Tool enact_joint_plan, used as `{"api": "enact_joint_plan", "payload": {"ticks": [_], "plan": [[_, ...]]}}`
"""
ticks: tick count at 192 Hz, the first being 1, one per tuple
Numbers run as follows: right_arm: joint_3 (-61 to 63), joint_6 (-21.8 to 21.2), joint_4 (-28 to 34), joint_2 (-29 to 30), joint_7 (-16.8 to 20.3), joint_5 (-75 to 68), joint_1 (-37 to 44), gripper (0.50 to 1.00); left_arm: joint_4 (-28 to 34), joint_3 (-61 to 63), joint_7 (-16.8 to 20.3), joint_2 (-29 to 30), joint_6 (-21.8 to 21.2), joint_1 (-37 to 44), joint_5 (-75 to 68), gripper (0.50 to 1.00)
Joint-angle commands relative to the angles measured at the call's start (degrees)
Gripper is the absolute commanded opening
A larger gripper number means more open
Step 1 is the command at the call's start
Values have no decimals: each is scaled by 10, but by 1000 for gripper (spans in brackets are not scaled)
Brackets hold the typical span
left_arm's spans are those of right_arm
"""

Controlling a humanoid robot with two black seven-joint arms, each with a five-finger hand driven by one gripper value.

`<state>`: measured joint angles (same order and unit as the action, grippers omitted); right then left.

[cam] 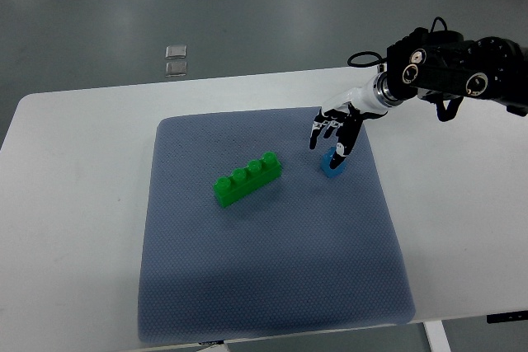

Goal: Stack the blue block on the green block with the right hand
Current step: 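Lower the right hand around the blue block and close the fingers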

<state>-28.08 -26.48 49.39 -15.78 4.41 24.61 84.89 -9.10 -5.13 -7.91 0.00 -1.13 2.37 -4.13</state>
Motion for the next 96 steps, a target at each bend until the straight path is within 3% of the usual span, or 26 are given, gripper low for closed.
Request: {"api": "enact_joint_plan", "payload": {"ticks": [1, 72, 73, 75, 96], "plan": [[3, 12, 0, 0, -3, 10, -10, 911, 0, 0, 0, 0, 0, 0, 0, 1000], [3, 46, 1, 4, -30, 56, -28, 799, 0, 0, 0, 0, 0, 0, 0, 1000], [3, 49, 1, 4, -35, 66, -28, 768, 0, 0, 0, 0, 0, 0, 0, 1000], [3, 49, 1, 4, -36, 68, -28, 762, 0, 0, 0, 0, 0, 0, 0, 1000], [2, 55, 1, 2, -42, 86, -32, 725, 0, -1, 0, 0, 0, 0, 0, 1000]]}}
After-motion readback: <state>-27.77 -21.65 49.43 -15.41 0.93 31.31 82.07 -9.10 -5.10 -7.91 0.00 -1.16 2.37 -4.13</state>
